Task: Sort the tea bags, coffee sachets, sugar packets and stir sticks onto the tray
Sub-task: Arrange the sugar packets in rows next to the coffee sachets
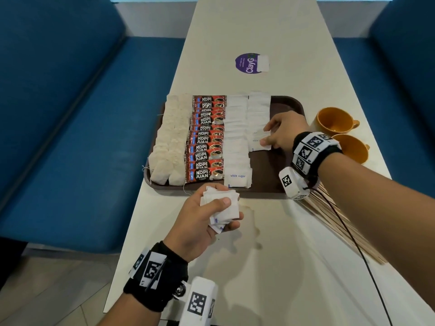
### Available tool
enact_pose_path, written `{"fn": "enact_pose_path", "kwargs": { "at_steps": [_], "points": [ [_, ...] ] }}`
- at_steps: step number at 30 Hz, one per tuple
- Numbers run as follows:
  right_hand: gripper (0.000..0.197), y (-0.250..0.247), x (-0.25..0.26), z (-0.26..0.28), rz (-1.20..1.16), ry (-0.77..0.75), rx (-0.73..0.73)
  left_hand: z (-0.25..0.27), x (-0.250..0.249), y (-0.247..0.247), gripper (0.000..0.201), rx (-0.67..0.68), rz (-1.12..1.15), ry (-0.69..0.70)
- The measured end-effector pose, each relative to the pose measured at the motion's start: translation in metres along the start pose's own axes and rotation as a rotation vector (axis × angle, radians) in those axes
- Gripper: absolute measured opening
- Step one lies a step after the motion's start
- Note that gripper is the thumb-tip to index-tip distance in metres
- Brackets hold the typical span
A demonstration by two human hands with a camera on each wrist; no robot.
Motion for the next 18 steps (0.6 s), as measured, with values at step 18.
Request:
{"fn": "enact_pose_path", "kwargs": {
  "at_steps": [18],
  "points": [
    [0.019,-0.021,0.013,0.013,0.062,0.000,-0.141,0.008,-0.014,0.004,0.037,0.060,0.082,0.020]
  ]
}}
Point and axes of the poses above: each hand's wrist, its own z-axis away from the middle knuckle, its own y-axis out of the palm, x = y × z, the point moved 2 cm from there along -z, towards the middle knuckle, and after that the axes turned 15 degrees about z, right-handed, at the moved point
